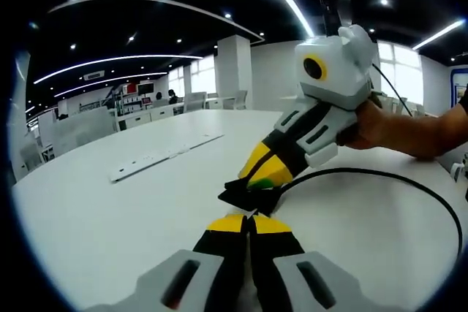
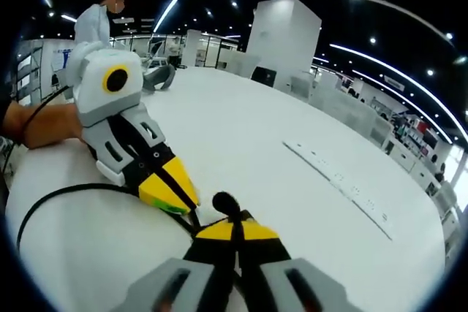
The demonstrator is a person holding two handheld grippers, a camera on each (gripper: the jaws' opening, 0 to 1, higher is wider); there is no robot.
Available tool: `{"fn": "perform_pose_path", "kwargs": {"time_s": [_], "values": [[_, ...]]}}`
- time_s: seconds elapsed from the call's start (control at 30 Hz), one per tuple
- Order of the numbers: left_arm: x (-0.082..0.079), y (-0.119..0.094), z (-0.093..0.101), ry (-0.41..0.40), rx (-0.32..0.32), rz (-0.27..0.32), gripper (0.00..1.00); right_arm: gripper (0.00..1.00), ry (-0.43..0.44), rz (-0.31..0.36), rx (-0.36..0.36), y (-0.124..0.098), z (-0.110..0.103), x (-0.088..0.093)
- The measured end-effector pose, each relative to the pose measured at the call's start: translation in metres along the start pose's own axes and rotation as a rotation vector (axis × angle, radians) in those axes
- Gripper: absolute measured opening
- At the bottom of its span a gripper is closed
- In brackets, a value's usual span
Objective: Find the charging cable on the desk, coil it up and secure with Velcro.
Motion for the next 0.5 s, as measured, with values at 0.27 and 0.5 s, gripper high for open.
{"fn": "perform_pose_path", "kwargs": {"time_s": [0.27, 0.5], "values": [[-0.0002, 0.0006, -0.0014, 0.001, -0.001, 0.0, 0.03, 0.03, 0.01, -0.014, 0.003, 0.0032, 0.0014, 0.0014], [-0.0003, 0.0013, -0.0055, 0.002, -0.001, 0.0, 0.03, 0.03, 0.041, -0.034, -0.014, 0.0061, 0.0035, 0.0028]]}}
Point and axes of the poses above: the point that each gripper's makers call its tool centre point, and the gripper's own axes: y roughly forward along the fingers, z roughly to its right, x roughly out of its underside, the point moved 3 cm from there along -y, roughly backward along the fingers, and after that the axes turned 10 degrees about z, right-handed, at the moved point
